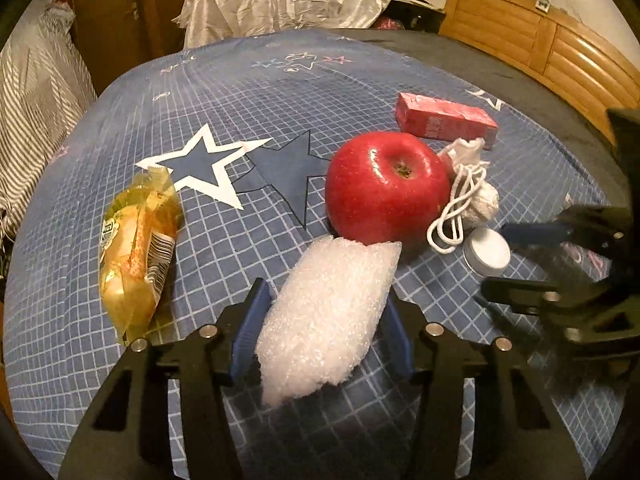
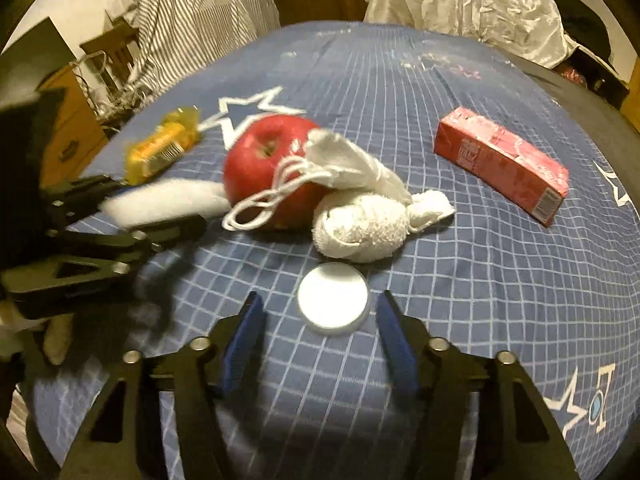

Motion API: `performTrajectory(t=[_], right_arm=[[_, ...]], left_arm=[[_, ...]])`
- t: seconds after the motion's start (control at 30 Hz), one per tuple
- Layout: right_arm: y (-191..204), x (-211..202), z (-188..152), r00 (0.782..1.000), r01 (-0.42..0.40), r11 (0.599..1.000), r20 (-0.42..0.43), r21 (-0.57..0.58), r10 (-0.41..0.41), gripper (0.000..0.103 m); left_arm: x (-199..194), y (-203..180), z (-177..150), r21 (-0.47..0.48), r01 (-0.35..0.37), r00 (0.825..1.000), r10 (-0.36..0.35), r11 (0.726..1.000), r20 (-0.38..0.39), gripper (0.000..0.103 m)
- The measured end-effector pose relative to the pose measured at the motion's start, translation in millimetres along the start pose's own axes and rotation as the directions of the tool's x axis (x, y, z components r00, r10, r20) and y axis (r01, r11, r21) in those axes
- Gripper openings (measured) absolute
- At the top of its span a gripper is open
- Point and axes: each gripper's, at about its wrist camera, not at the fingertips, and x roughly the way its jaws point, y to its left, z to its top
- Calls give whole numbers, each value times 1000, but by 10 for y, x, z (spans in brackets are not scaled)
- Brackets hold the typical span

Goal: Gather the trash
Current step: 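Grasp the white foam with left tool while right tool grasps the round white lid, then lift the foam and white lid off the bed with both tools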

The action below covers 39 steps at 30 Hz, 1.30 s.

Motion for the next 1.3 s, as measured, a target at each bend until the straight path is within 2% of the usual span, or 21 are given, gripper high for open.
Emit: performTrajectory(t=[0.13, 0.27, 0.5, 0.73, 0.9, 1.03, 1.17, 1.3], right_arm=[[-2, 64, 2, 1000, 27, 1000, 11, 10, -27, 42], [-36, -26, -91, 999, 12, 999, 49, 42, -14, 42], [-25, -464, -513, 992, -26, 997, 125, 72, 17, 42], [211, -983, -941, 971, -25, 997, 239, 66, 9, 42], [398, -1428, -1149, 940, 0, 998, 340, 56, -20, 42], [481, -1792, -1273, 909, 22, 999, 415, 49, -41, 42], [575, -2208, -1399, 862, 67, 997, 500, 47, -81, 42], [648, -2624, -1587, 808, 117, 992, 575, 56, -128, 42]], left_arm=[[2, 18, 9, -20, 5, 1000, -5, 1000, 1, 48], [-71, -9, -28, -47, 2, 1000, -1, 999, 13, 43], [-515, -122, -269, -98, 31, 997, -25, 995, 67, 38], [-1033, -297, -612, -170, 80, 987, -53, 982, 153, 36], [-1399, -437, -840, -218, 82, 974, -32, 972, 226, 35], [-1719, -600, -990, -240, 68, 956, 6, 968, 293, 34], [-1977, -768, -1034, -245, 54, 931, 40, 968, 364, 34], [-2189, -1019, -1020, -235, 46, 898, 63, 971, 436, 34]])
